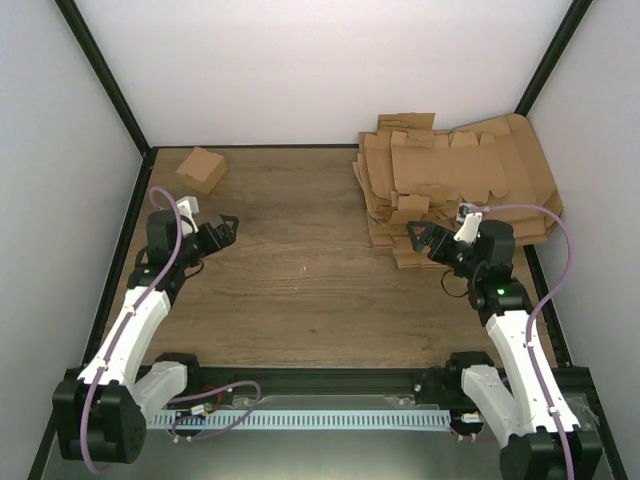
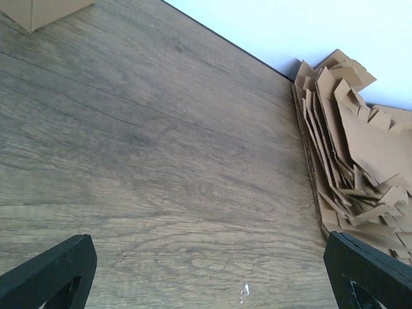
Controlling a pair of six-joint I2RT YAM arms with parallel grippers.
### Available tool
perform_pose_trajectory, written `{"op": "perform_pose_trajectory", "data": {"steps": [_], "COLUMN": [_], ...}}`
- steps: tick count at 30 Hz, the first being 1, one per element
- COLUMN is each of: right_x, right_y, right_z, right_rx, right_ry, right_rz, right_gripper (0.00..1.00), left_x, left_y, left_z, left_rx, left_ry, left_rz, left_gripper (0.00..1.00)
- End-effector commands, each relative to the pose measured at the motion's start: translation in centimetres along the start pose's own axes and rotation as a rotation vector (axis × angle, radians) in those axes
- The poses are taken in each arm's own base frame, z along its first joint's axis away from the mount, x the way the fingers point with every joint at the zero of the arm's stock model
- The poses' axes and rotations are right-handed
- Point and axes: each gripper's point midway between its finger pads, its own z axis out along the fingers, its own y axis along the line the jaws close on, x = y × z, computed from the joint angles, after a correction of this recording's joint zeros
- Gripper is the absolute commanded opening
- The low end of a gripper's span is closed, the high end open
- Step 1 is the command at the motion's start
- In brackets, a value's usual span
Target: Fold the paper box
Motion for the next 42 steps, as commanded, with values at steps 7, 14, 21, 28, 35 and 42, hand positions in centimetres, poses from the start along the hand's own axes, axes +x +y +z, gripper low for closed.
{"op": "perform_pose_trajectory", "data": {"steps": [7, 14, 21, 28, 35, 42], "right_x": [-1.4, -3.5, -6.7, -7.5, -6.9, -7.5], "right_y": [-0.2, -1.2, -1.9, -2.4, -4.9, -8.4], "right_z": [0.4, 2.3, 6.7, 13.5, 20.2, 25.0], "right_rx": [0.043, 0.113, 0.171, 0.346, 0.569, 0.745], "right_ry": [-0.01, -0.01, 0.008, 0.07, 0.167, 0.218], "right_rz": [-0.026, -0.02, -0.048, -0.242, -0.429, -0.532], "right_gripper": [1.0, 1.0, 0.94, 0.83, 0.76, 0.76], "left_x": [-0.8, 0.7, 1.5, 1.7, 1.6, 1.4], "left_y": [-1.8, -3.0, -4.3, -5.2, -5.3, -5.0], "left_z": [0.3, 0.4, 0.1, -0.8, -0.7, -0.1], "left_rx": [0.08, 0.172, 0.254, 0.298, 0.297, 0.281], "left_ry": [0.006, 0.07, 0.116, 0.122, 0.133, 0.139], "left_rz": [0.004, 0.029, 0.07, 0.092, 0.104, 0.104], "left_gripper": [1.0, 1.0, 1.0, 1.0, 1.0, 1.0]}}
